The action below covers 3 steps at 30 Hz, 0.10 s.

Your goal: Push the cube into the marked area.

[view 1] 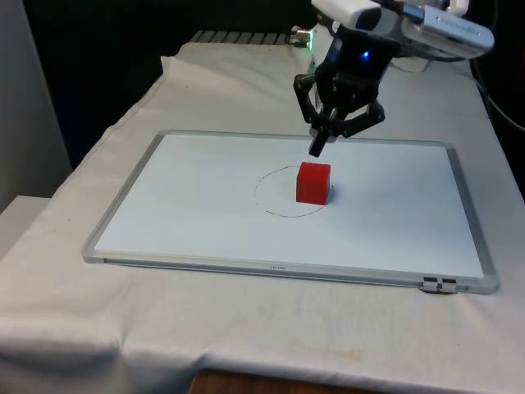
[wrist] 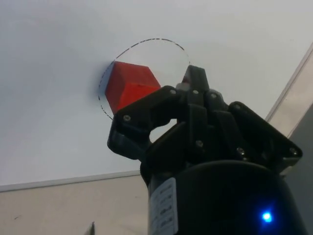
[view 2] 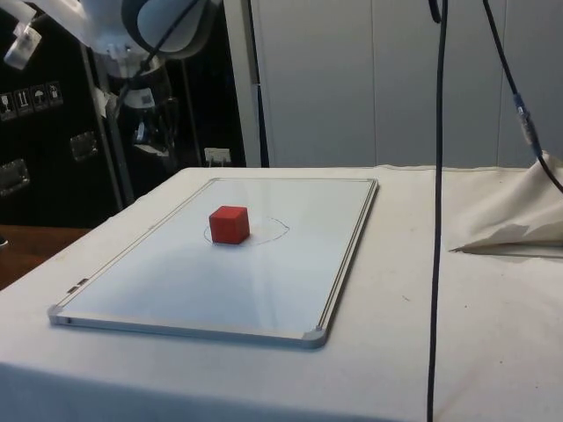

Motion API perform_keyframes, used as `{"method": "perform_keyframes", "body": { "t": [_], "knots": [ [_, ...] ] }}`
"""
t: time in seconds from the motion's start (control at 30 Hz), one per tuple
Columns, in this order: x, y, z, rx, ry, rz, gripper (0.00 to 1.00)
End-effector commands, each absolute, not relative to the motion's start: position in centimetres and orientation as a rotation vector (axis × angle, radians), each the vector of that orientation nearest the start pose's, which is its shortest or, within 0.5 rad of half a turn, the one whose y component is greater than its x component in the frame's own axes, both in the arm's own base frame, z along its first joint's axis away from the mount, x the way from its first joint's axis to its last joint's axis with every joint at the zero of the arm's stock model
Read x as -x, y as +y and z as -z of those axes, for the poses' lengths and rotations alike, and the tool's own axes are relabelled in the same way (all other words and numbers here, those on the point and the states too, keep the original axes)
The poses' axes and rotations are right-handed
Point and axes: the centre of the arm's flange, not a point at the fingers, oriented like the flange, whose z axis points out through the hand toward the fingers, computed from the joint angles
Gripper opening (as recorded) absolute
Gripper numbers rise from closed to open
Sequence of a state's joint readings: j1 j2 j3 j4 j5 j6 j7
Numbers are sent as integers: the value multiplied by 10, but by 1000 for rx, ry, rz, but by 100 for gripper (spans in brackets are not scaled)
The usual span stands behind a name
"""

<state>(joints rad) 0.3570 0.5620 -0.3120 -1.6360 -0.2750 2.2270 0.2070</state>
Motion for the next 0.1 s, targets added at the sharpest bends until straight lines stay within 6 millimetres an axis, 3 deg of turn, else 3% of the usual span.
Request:
{"method": "perform_keyframes", "body": {
  "t": [0.0, 0.07],
  "knots": [
    [-688, 50, -312, 3492, -108, 161, 0],
    [-688, 50, -312, 3505, -101, 165, 0]
  ]
}}
